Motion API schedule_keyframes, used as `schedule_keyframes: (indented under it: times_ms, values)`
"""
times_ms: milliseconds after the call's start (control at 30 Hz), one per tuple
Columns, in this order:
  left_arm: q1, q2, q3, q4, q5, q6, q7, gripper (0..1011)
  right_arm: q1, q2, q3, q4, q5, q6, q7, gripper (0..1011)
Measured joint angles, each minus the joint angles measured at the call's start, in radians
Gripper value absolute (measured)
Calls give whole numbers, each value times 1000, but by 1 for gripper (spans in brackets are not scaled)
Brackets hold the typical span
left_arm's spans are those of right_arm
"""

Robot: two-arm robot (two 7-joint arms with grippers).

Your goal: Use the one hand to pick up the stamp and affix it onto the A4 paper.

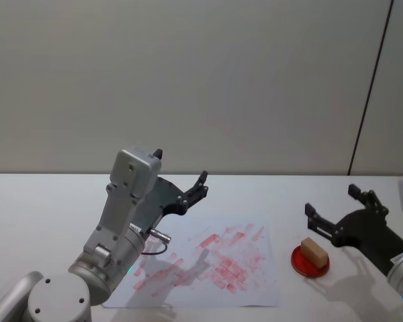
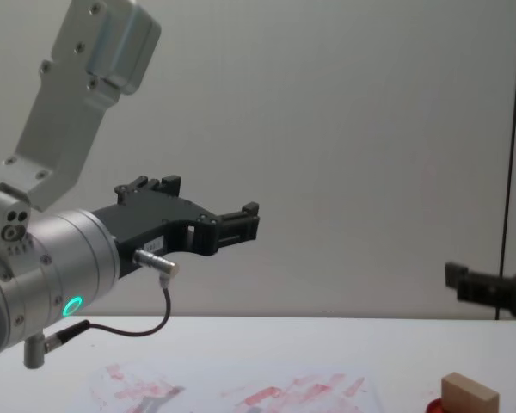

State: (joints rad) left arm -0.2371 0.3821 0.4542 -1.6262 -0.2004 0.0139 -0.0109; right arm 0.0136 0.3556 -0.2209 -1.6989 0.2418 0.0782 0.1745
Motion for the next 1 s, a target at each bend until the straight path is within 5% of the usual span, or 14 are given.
schedule_keyframes:
  times_ms: [400,1000]
  values:
    - [0,0,0,0,0,0,0,1002,26,9,-2,83,-32,47,99,1001]
    - [0,0,0,0,0,0,0,1003,47,0,-16,158,-57,101,151,1001]
